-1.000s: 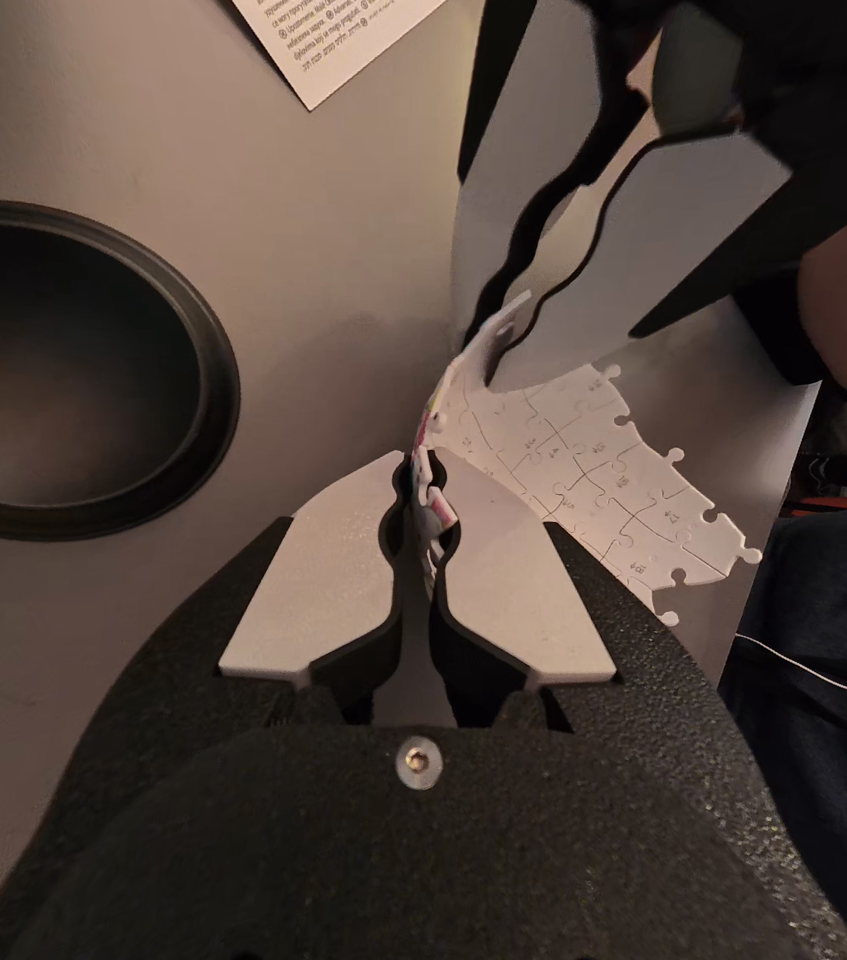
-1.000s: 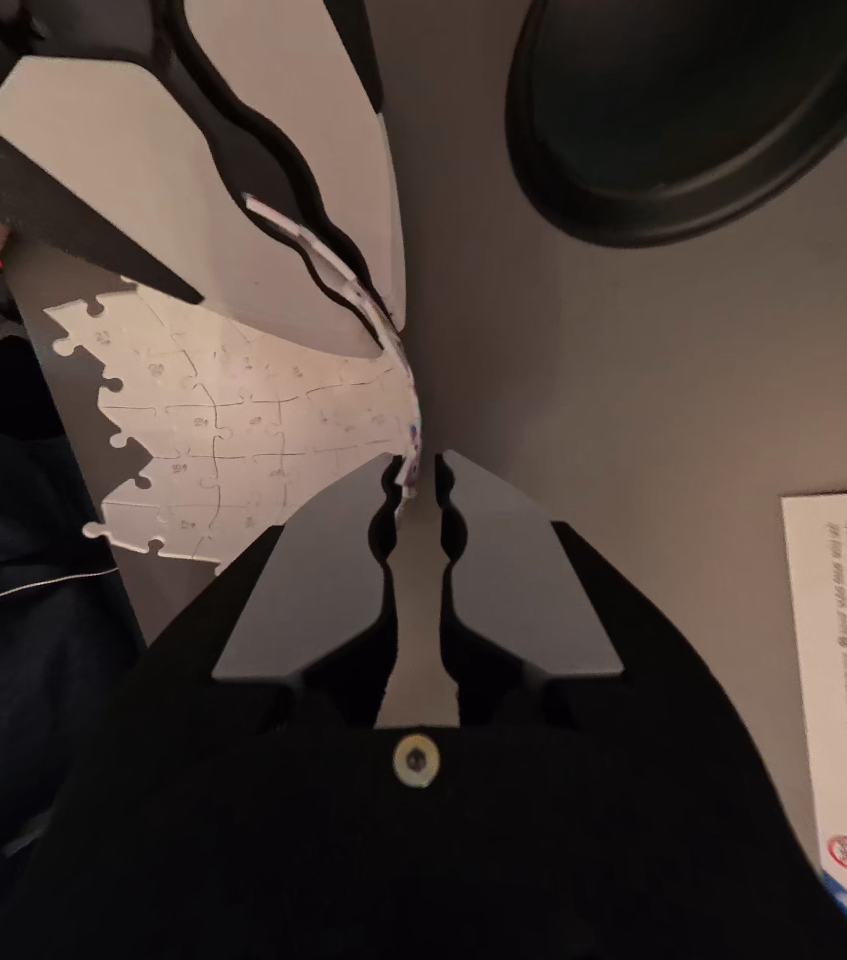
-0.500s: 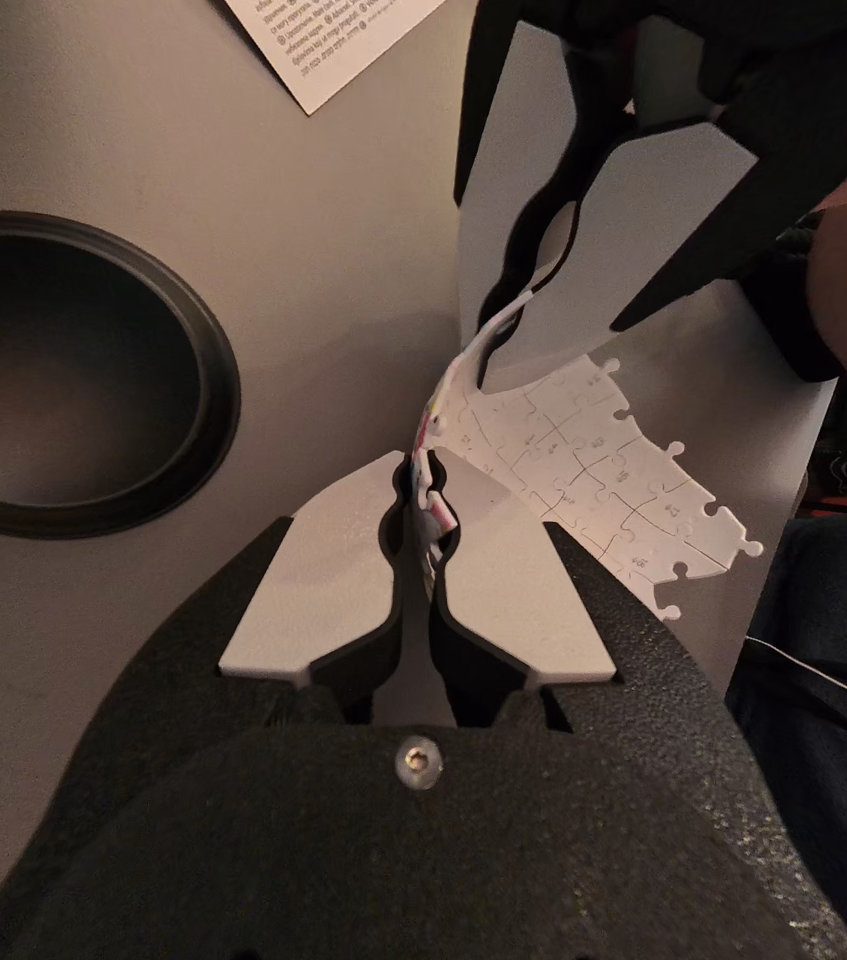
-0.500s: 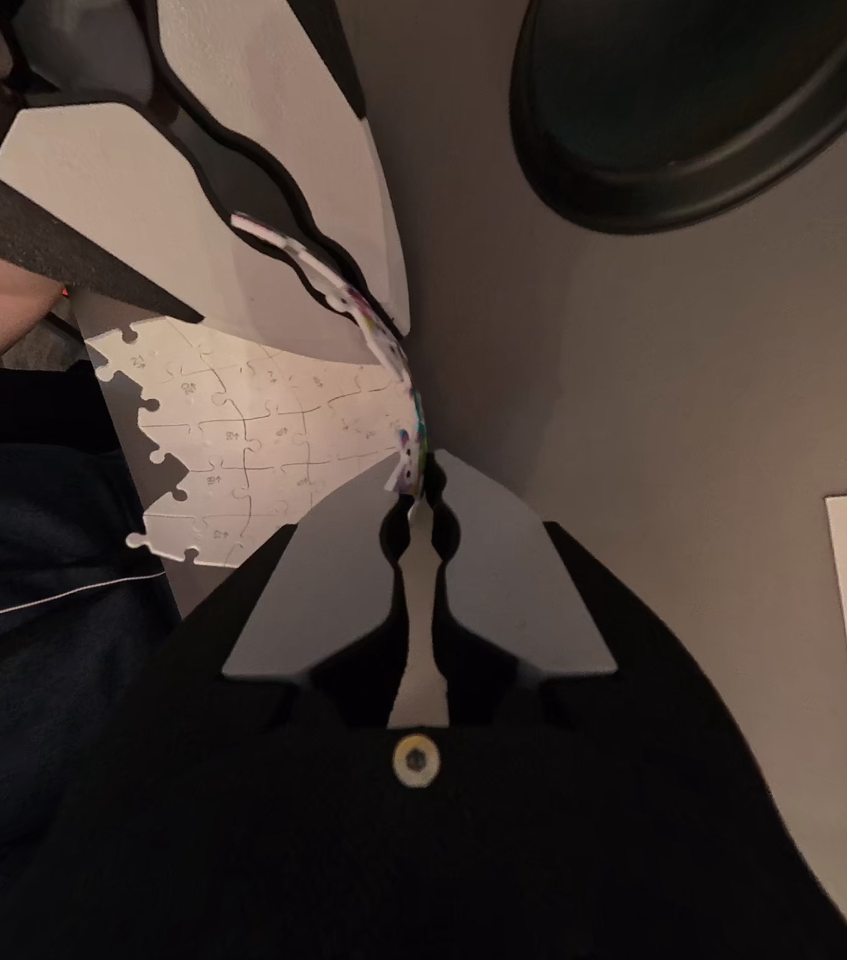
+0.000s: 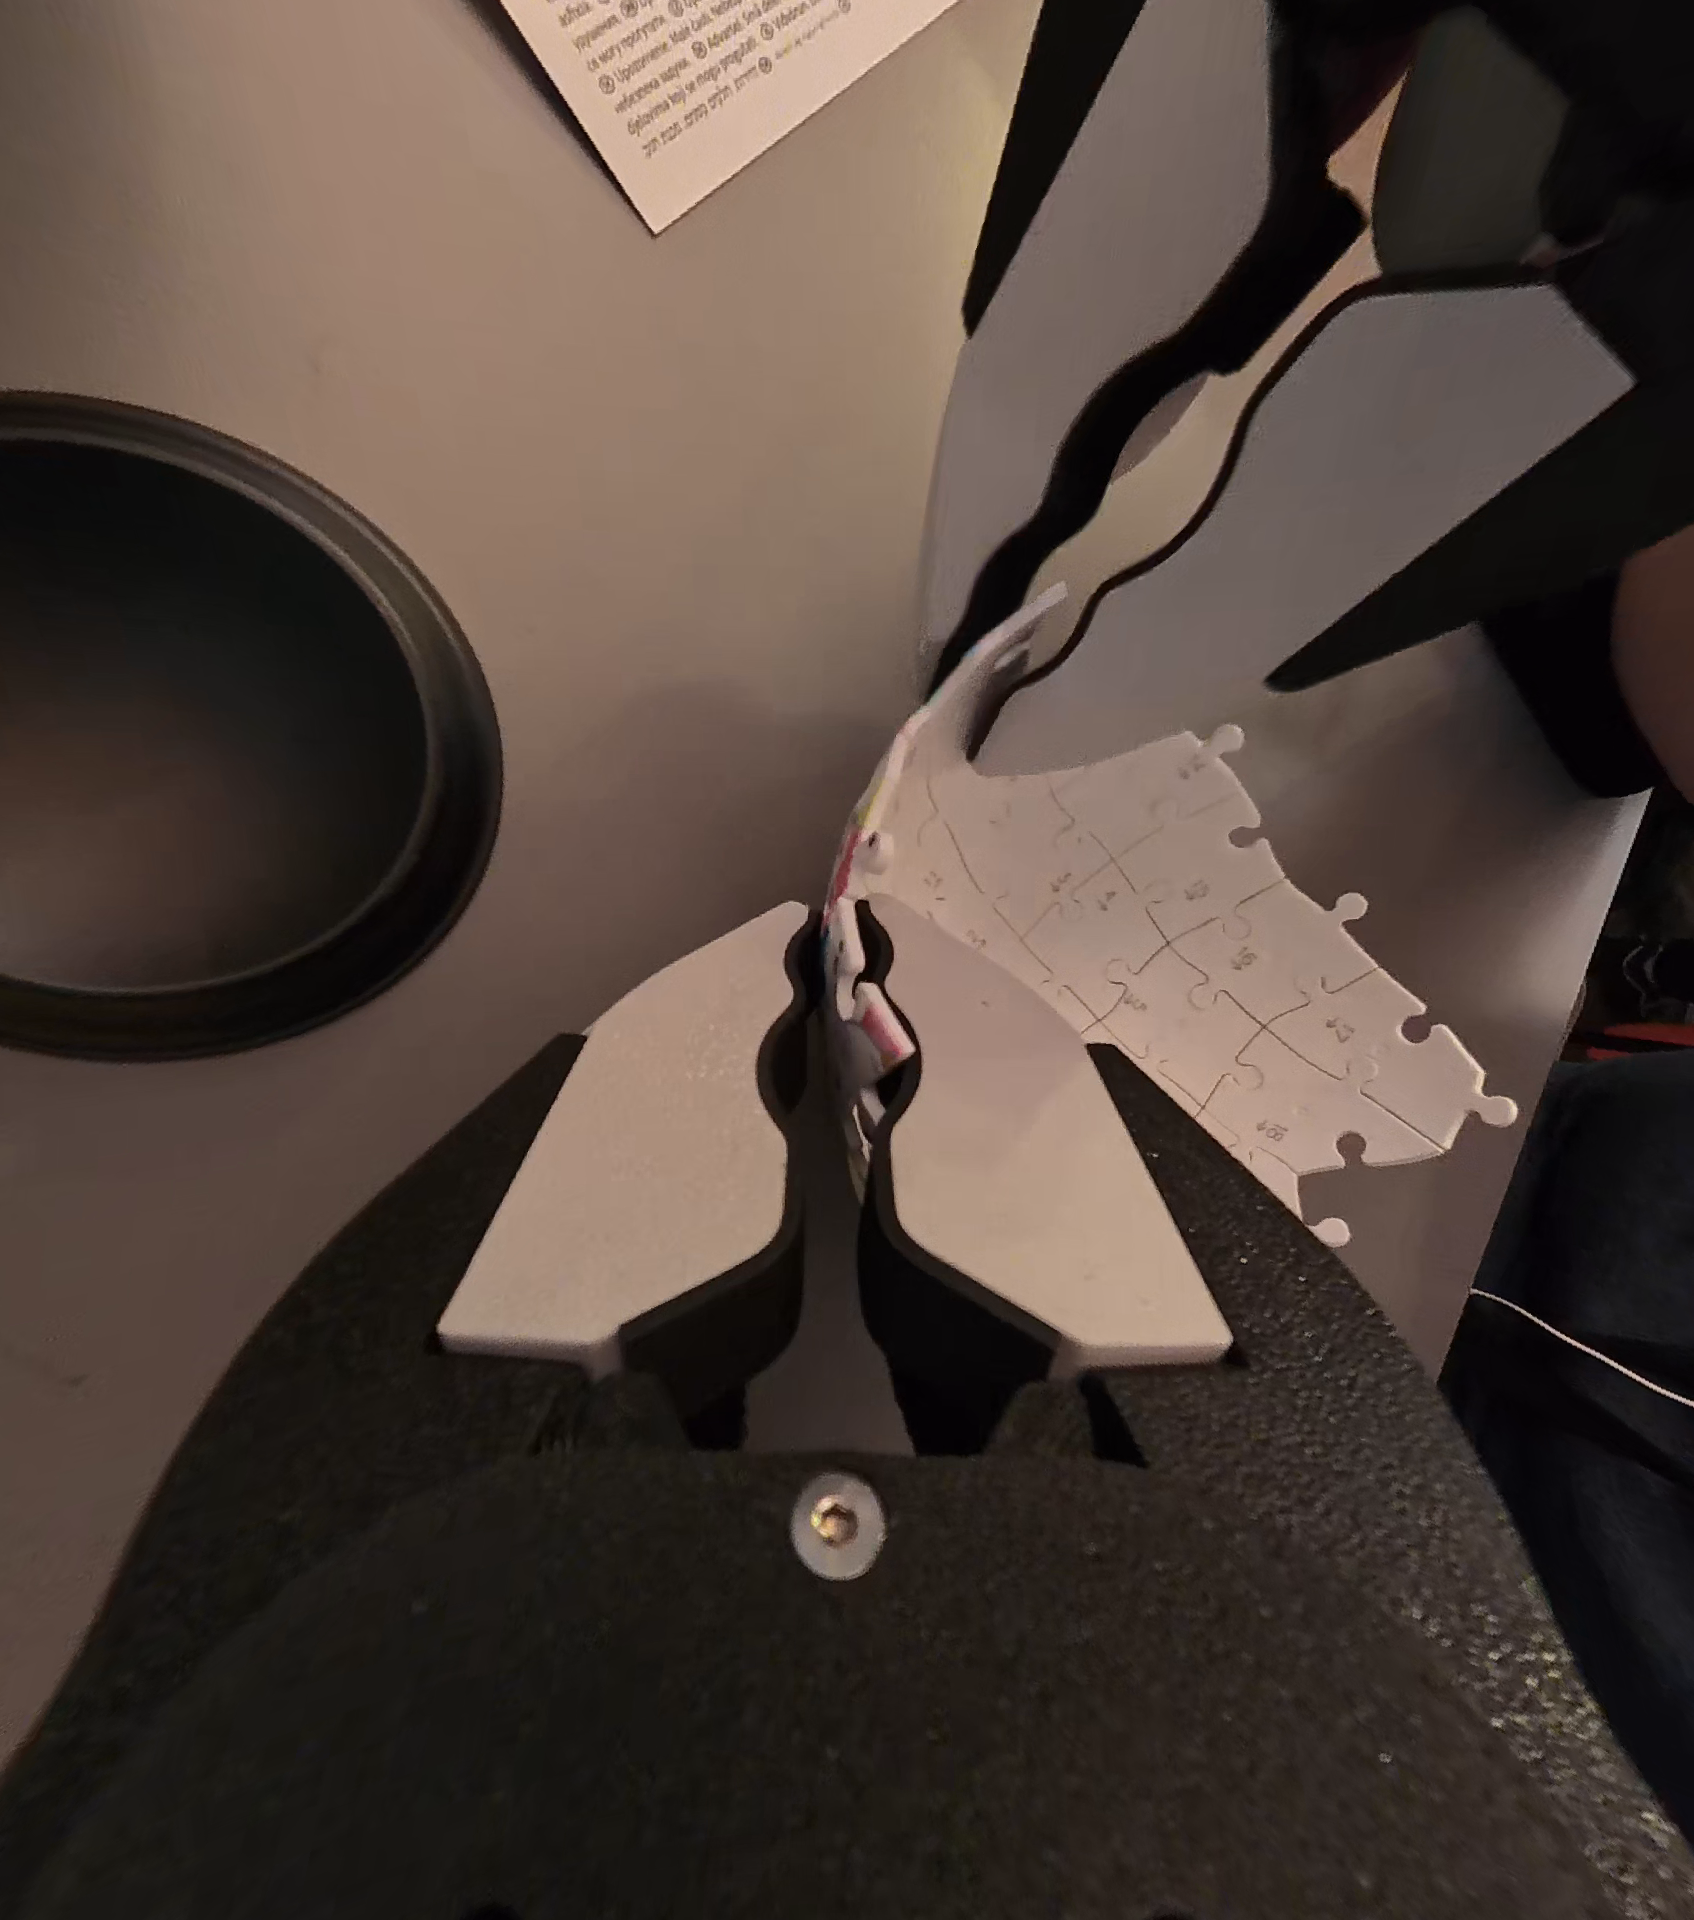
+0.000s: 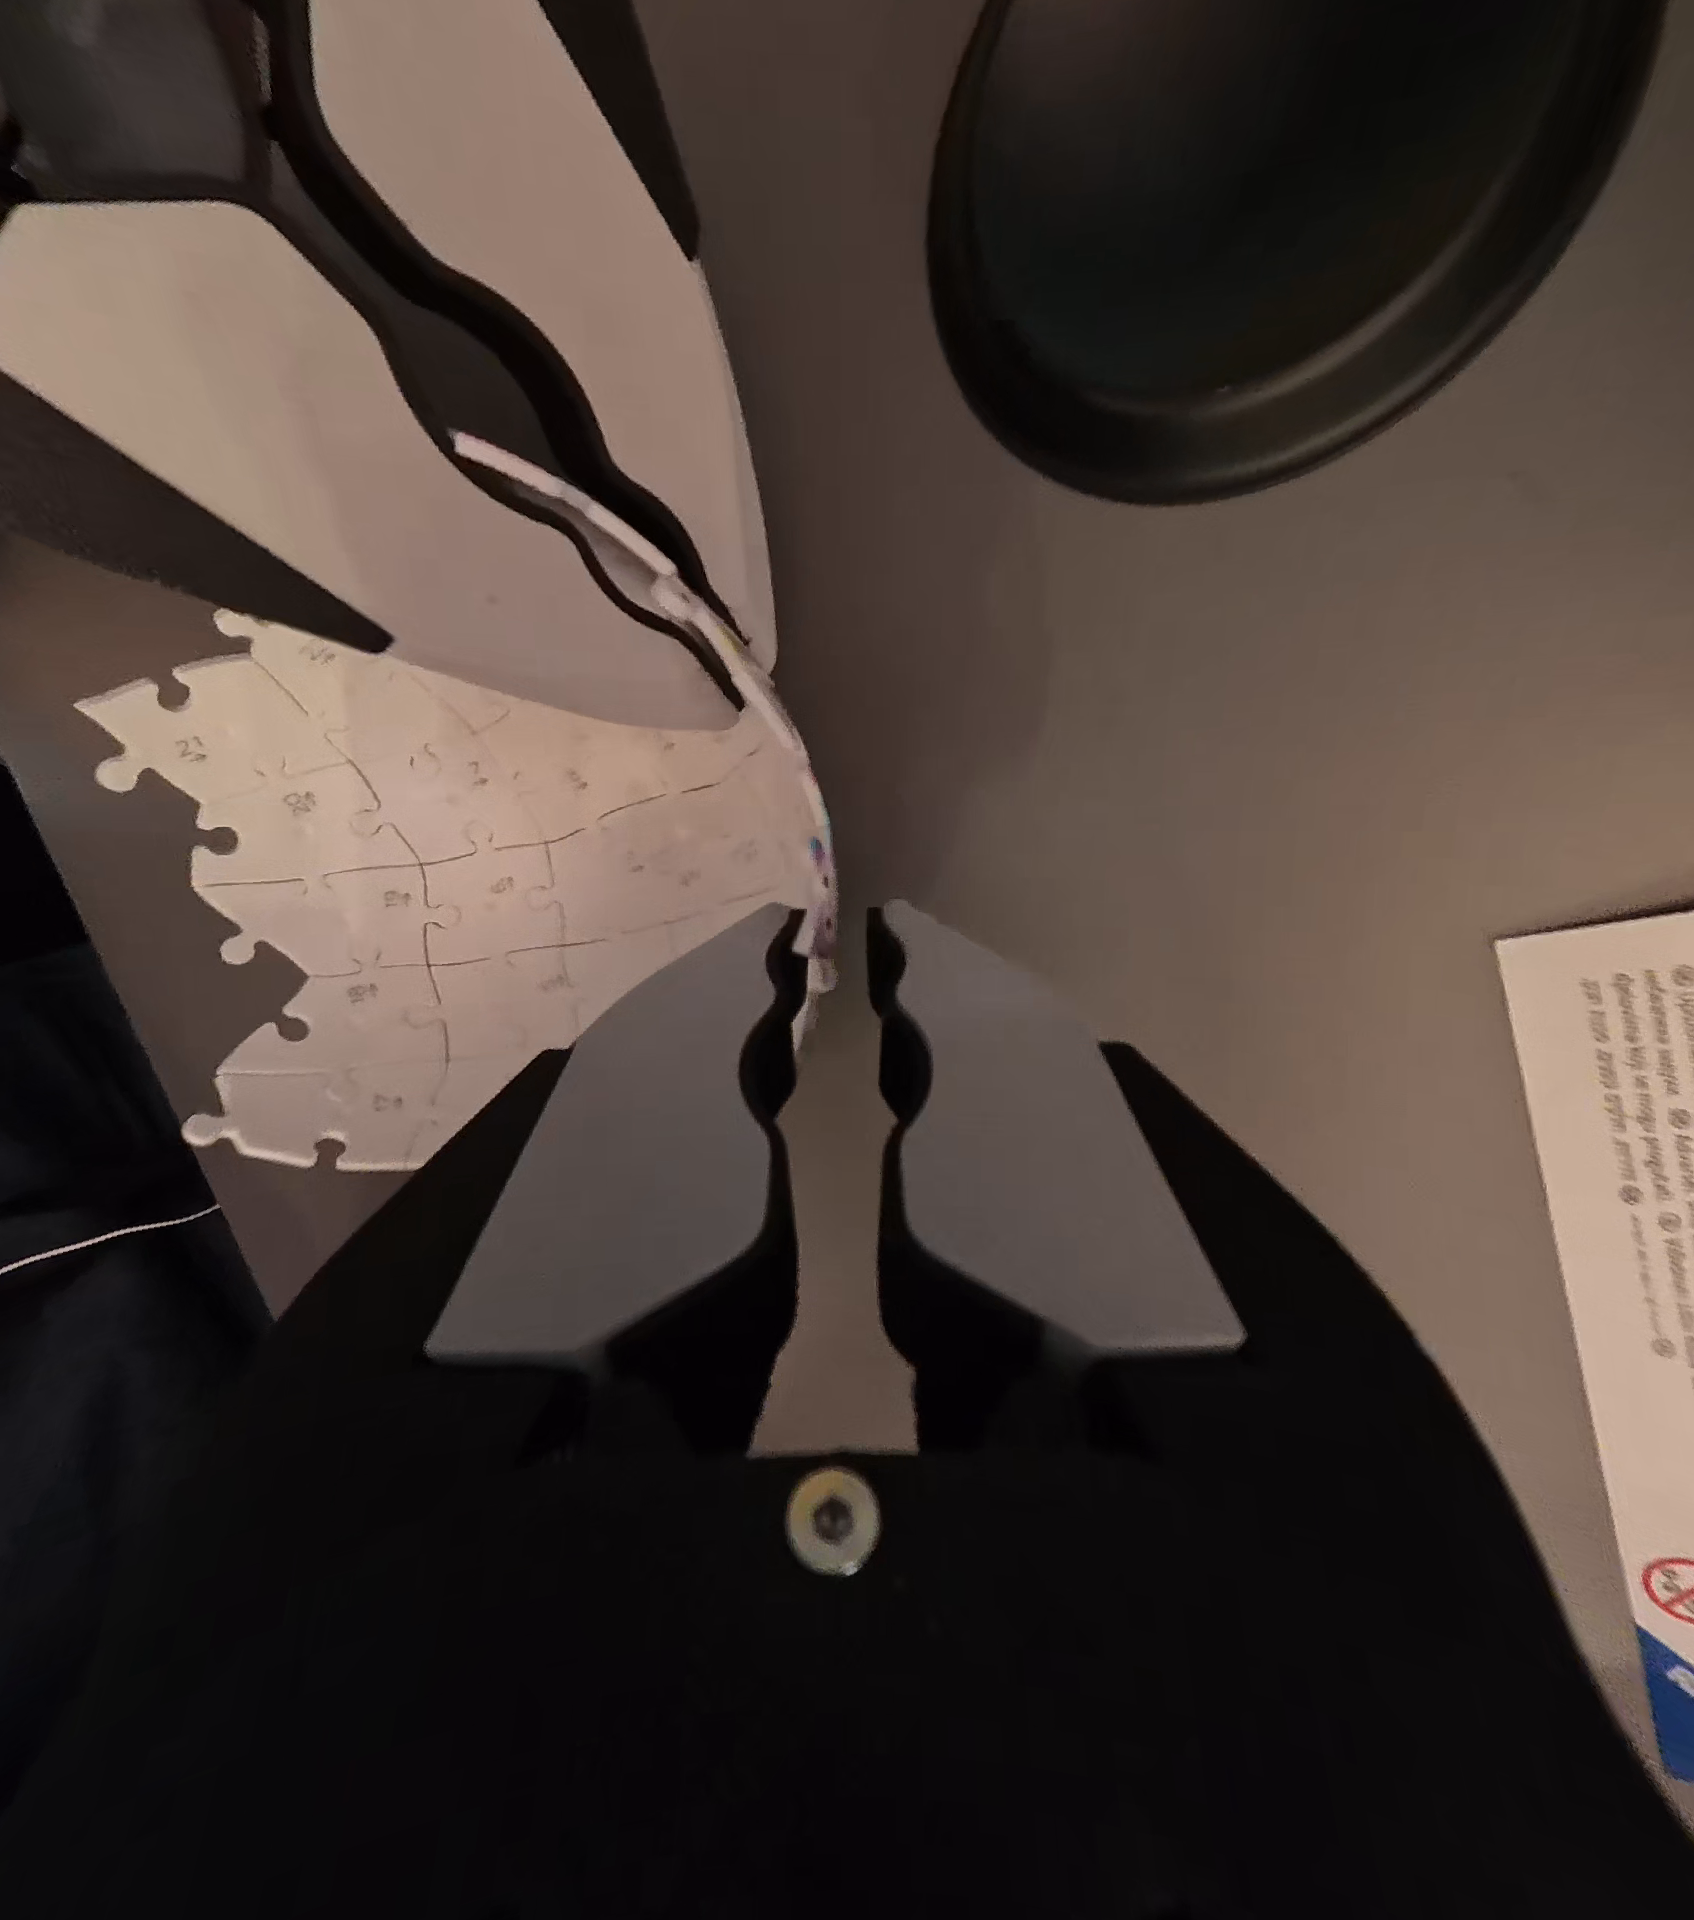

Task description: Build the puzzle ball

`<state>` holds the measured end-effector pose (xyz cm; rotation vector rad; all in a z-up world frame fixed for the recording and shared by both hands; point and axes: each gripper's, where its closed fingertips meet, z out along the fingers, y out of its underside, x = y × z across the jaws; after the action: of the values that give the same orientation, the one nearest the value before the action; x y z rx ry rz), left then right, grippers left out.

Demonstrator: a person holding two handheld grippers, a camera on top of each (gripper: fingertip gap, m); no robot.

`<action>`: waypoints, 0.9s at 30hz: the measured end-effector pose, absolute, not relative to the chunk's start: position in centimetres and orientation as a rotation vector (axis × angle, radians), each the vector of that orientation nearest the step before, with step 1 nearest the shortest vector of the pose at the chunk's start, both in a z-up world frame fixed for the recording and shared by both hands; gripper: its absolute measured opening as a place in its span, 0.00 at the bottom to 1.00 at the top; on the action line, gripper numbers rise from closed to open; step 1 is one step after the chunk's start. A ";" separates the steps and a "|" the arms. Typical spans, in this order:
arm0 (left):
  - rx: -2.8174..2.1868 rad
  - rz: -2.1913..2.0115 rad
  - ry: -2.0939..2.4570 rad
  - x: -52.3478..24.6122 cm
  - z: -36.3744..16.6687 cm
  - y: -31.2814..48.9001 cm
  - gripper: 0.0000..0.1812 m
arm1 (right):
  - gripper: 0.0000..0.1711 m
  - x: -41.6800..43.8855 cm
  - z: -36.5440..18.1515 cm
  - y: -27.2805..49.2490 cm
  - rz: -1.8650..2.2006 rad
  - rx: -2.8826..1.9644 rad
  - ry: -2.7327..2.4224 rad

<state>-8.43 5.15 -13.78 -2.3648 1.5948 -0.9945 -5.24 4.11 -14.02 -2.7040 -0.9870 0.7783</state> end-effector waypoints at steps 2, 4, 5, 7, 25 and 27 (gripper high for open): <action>-2.365 -0.983 1.594 -8.5 -13.8 5.2 0.02 | 0.04 -5.4 -13.9 4.2 0.810 -2.697 -0.971; -2.363 -0.989 1.592 -8.5 -13.7 5.2 0.02 | 0.03 -5.5 -13.9 4.1 0.818 -2.695 -0.967; -2.362 -0.987 1.593 -8.5 -13.7 5.3 0.02 | 0.03 -5.5 -13.9 4.1 0.813 -2.692 -0.974; -2.361 -0.975 1.598 -8.5 -13.8 5.3 0.02 | 0.03 -5.5 -14.0 4.2 0.803 -2.695 -0.972; -2.360 -0.994 1.588 -8.5 -13.7 5.3 0.02 | 0.09 -5.4 -11.8 5.6 0.820 -2.543 -0.955; -2.360 -1.005 1.597 -8.4 -13.7 5.1 0.02 | 0.12 -5.6 -12.6 5.3 0.813 -2.579 -0.973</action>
<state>-8.36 5.06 -13.74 -2.3603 1.5967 -1.0050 -5.56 5.34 -12.62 -2.5792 -0.9734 0.8131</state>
